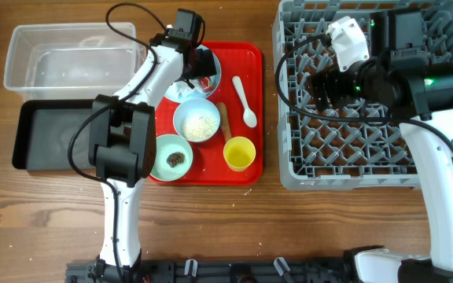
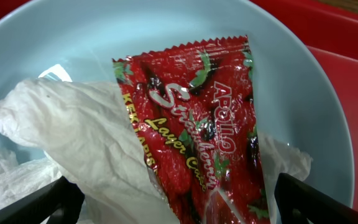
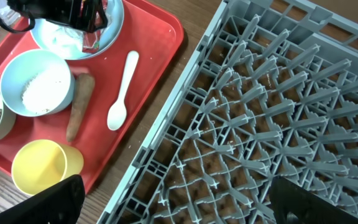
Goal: Sort waste into correct bins and load items into the dishwasher rack
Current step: 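Tip the plate's red wrapper and tissue into the clear bin with left gripper, then grasp the light-blue bowl and tip its scrap onto the black tray, left gripper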
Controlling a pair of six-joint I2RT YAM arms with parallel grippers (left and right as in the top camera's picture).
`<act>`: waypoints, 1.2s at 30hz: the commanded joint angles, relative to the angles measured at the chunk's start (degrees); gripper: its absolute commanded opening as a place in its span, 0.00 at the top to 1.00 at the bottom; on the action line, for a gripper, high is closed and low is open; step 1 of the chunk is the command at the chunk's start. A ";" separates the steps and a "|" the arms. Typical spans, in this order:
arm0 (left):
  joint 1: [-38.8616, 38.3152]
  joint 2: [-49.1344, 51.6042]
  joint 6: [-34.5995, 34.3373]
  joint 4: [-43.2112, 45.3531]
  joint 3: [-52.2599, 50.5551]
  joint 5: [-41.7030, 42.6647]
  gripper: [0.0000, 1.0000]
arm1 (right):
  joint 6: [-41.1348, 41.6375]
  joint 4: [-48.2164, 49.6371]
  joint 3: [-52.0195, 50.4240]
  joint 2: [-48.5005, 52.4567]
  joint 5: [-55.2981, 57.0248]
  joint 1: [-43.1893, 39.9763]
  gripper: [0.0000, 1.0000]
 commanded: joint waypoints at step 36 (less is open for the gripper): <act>26.73 -7.89 6.25 -12.57 12.13 -1.64 0.00 | 9.07 0.02 0.85 0.76 -1.62 0.35 0.07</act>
